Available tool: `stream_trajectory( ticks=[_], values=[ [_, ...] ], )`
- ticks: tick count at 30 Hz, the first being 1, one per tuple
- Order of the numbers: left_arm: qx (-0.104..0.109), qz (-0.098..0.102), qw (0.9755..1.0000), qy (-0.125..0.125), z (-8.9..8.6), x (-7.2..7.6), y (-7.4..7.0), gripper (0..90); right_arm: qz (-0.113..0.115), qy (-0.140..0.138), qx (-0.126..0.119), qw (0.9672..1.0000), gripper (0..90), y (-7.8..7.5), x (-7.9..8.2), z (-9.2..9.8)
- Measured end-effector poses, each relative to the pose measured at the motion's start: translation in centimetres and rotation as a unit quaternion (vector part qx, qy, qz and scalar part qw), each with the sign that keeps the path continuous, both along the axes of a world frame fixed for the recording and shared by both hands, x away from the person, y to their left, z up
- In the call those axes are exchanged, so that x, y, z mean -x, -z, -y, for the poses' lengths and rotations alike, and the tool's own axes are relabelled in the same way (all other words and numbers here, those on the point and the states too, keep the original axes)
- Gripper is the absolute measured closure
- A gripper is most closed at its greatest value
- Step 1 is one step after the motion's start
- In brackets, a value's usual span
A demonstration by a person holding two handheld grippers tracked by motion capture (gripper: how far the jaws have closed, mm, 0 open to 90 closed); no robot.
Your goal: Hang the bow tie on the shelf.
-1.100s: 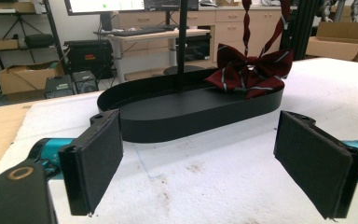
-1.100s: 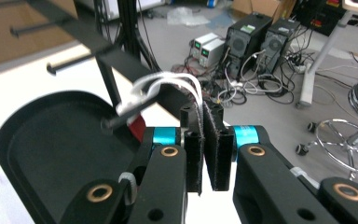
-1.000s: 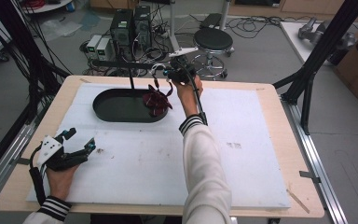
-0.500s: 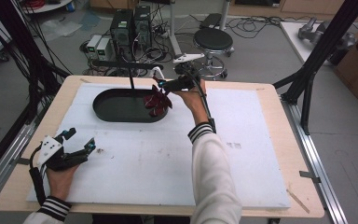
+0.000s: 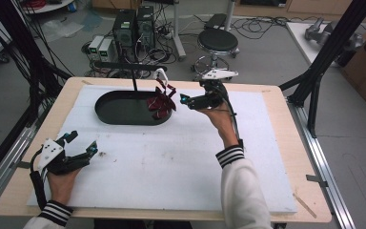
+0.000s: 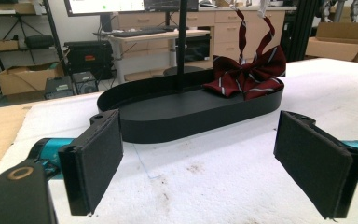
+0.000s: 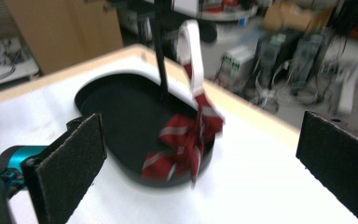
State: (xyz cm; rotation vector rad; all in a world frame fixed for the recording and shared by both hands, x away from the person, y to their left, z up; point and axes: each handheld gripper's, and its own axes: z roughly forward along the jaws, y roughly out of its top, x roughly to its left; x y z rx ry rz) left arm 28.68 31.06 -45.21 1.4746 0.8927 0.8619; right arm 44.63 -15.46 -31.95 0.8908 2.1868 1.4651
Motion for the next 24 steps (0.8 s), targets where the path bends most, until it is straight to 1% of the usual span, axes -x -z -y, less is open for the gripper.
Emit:
stream_trajectory(
  ticks=[1, 3, 4, 5, 8, 10, 11, 12, 13, 15, 16, 17, 18, 19, 20, 21, 22, 23, 24],
  values=[
    [-0.001, 0.001, 1.0000, 0.000, 0.0, 0.0, 0.0, 15.8, 0.001, 0.001, 0.004, 1.0000, 0.4, -0.2, 0.4, 0.4],
    [-0.001, 0.002, 1.0000, 0.000, 0.0, 0.0, 0.0, 15.9, 0.033, 0.002, -0.012, 0.9994, 0.5, -0.4, 1.6, 1.3],
    [-0.001, 0.002, 1.0000, -0.001, 0.0, 0.0, 0.0, 15.8, 0.038, 0.000, -0.018, 0.9991, 0.5, -0.5, 2.2, 1.7],
    [-0.002, 0.003, 1.0000, 0.000, 0.0, 0.0, 0.0, 15.8, 0.038, 0.000, -0.019, 0.9991, 0.5, -0.6, 2.8, 2.1],
    [-0.002, 0.004, 1.0000, 0.000, 0.0, 0.1, 0.0, 15.8, 0.047, 0.002, -0.018, 0.9987, 0.5, -0.6, 4.8, 3.5],
    [-0.003, 0.004, 1.0000, 0.000, 0.0, 0.1, 0.0, 15.9, 0.055, 0.008, -0.015, 0.9984, 0.5, 0.0, 6.8, 4.8],
    [-0.003, 0.004, 1.0000, 0.000, 0.0, 0.1, 0.0, 15.9, 0.070, 0.014, -0.017, 0.9973, 0.5, 0.9, 8.7, 6.1],
    [-0.002, 0.004, 1.0000, 0.000, 0.0, 0.1, 0.0, 15.9, 0.070, 0.014, -0.017, 0.9973, 0.5, 0.9, 8.7, 6.1],
    [-0.002, 0.004, 1.0000, -0.001, 0.0, 0.1, 0.0, 15.8, 0.074, 0.022, -0.021, 0.9968, 0.5, 1.5, 9.8, 6.8],
    [-0.002, 0.005, 1.0000, -0.001, 0.0, 0.1, 0.0, 15.8, 0.095, 0.037, -0.032, 0.9942, 0.5, 3.3, 11.9, 8.1],
    [-0.003, 0.007, 1.0000, -0.001, 0.0, 0.1, 0.0, 15.9, 0.095, 0.047, -0.038, 0.9936, 0.5, 4.2, 12.8, 8.6],
    [-0.002, 0.007, 1.0000, -0.001, 0.1, 0.1, 0.0, 15.9, 0.111, 0.055, -0.044, 0.9914, 0.5, 5.3, 13.6, 9.2],
    [-0.003, 0.007, 1.0000, -0.001, 0.1, 0.1, 0.0, 15.9, 0.125, 0.065, -0.054, 0.9886, 0.5, 6.5, 14.4, 9.6],
    [-0.003, 0.007, 1.0000, -0.001, 0.1, 0.1, 0.0, 15.8, 0.131, 0.090, -0.080, 0.9841, 0.5, 8.5, 15.5, 10.5],
    [-0.003, 0.007, 1.0000, -0.001, 0.1, 0.2, 0.0, 15.8, 0.131, 0.090, -0.080, 0.9841, 0.5, 8.5, 15.5, 10.5],
    [-0.004, 0.009, 1.0000, -0.001, 0.1, 0.1, 0.0, 15.9, 0.130, 0.094, -0.097, 0.9822, 0.6, 9.3, 15.9, 10.8],
    [-0.004, 0.009, 0.9999, 0.000, 0.1, 0.2, 0.0, 15.9, 0.134, 0.099, -0.107, 0.9802, 0.5, 10.1, 16.1, 11.2],
    [-0.004, 0.009, 1.0000, 0.000, 0.1, 0.2, 0.0, 15.8, 0.128, 0.105, -0.111, 0.9800, 0.5, 10.8, 16.4, 11.3],
    [-0.003, 0.009, 1.0000, 0.000, 0.1, 0.2, 0.0, 15.8, 0.129, 0.108, -0.109, 0.9797, 0.5, 11.4, 16.5, 11.5]
  ],
)
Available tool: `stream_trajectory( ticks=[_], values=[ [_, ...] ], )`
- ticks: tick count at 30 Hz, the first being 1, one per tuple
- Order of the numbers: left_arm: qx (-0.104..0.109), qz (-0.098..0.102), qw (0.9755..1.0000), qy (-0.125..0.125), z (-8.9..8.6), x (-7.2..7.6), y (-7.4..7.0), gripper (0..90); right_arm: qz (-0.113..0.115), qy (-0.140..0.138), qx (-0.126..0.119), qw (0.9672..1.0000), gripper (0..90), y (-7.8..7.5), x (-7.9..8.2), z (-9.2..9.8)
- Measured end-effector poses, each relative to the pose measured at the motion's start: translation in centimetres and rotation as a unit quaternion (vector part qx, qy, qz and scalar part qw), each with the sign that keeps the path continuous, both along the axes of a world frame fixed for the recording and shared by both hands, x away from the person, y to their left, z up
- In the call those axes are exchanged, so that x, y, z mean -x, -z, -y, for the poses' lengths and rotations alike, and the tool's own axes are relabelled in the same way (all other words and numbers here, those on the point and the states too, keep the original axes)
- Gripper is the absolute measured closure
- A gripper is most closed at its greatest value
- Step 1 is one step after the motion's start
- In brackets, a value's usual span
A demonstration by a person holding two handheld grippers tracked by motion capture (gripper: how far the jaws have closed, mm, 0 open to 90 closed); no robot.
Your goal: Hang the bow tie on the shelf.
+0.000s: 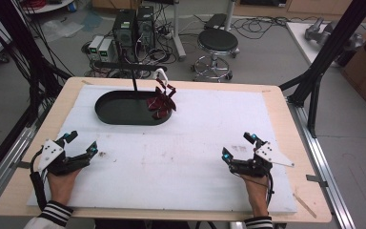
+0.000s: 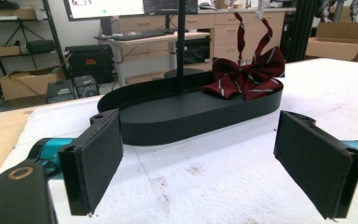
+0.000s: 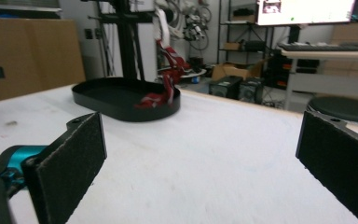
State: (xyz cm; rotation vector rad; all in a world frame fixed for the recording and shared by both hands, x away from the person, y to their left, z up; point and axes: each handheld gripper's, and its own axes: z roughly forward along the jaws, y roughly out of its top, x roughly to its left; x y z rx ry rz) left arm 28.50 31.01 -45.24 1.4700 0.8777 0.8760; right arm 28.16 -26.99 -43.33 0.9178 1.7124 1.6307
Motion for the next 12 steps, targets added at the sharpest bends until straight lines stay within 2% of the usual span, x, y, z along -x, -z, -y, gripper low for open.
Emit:
stream_trajectory(
  ticks=[3, 4, 5, 8, 12],
  values=[
    [0.000, 0.000, 1.0000, 0.000, 0.0, 0.0, 0.0, 15.8, -0.019, 0.007, 0.010, 0.9997, 0.5, 1.7, 0.2, 0.2],
    [0.000, 0.000, 1.0000, 0.000, 0.0, 0.0, 0.0, 15.8, -0.013, 0.019, 0.015, 0.9996, 0.6, 1.8, 0.4, 0.0],
    [0.000, 0.000, 1.0000, -0.001, 0.0, 0.0, 0.0, 15.8, -0.013, 0.019, 0.015, 0.9996, 0.6, 1.8, 0.4, 0.0],
    [-0.004, 0.001, 1.0000, -0.001, 0.0, 0.0, 0.0, 15.8, -0.010, 0.021, 0.038, 0.9990, 0.6, 1.8, 0.4, -0.4],
    [-0.004, 0.003, 1.0000, -0.004, 0.1, 0.1, 0.0, 15.8, -0.014, 0.020, 0.035, 0.9991, 0.6, 1.8, 0.4, -0.3]
  ],
)
